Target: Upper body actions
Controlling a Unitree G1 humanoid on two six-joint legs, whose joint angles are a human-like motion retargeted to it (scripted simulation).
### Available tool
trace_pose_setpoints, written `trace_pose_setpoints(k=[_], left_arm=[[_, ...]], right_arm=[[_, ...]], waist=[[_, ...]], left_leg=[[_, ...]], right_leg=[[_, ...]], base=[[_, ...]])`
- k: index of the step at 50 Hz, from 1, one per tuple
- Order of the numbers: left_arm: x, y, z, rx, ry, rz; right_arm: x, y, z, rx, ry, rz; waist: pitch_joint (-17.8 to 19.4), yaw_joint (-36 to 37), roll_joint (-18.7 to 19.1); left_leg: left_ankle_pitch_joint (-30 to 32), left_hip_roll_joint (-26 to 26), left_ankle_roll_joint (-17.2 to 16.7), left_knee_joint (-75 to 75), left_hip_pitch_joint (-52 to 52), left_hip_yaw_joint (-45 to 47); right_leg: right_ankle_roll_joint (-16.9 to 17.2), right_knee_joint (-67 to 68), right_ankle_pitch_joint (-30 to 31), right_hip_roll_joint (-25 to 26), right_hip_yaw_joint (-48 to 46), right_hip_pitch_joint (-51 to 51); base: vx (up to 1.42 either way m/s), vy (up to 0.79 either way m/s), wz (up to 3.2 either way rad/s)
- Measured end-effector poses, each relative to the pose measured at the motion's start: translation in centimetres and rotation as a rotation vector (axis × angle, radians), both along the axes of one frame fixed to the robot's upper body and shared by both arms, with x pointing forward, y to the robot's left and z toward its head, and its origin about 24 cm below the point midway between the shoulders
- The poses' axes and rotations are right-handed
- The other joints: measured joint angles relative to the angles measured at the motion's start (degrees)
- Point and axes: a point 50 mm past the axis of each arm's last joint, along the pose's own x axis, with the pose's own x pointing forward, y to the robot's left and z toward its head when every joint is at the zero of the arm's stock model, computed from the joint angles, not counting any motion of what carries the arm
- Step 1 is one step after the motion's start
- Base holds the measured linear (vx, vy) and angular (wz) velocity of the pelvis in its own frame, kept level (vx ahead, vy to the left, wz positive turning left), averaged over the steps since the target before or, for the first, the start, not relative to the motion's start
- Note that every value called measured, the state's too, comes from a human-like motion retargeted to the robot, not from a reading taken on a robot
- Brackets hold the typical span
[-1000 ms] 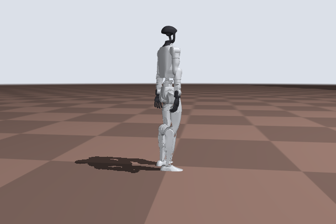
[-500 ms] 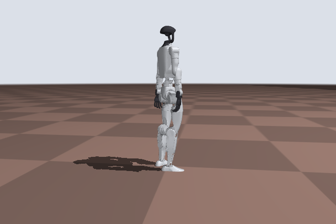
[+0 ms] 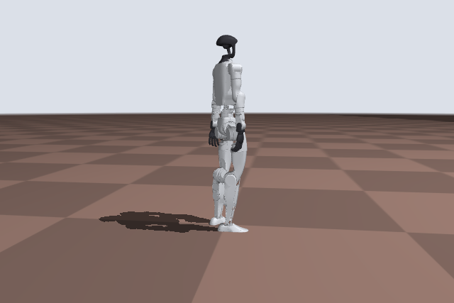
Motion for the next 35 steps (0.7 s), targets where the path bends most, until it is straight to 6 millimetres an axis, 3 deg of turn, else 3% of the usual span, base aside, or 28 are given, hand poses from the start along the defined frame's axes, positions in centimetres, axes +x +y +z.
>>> trace_pose_setpoints(k=[35], left_arm=[[-0.04, -0.13, 0.0, -0.004, 0.006, -0.004]], right_arm=[[0.07, 0.02, -0.01, -0.001, -0.004, 0.038]], waist=[[-0.18, 0.02, 0.02]], left_leg=[[-0.08, -0.02, 0.02, -0.13, 0.03, 0.06]], right_leg=[[-0.1, -0.15, -0.26, 0.24, 0.03, 0.09]], base=[[0.0, 0.0, 0.0]])
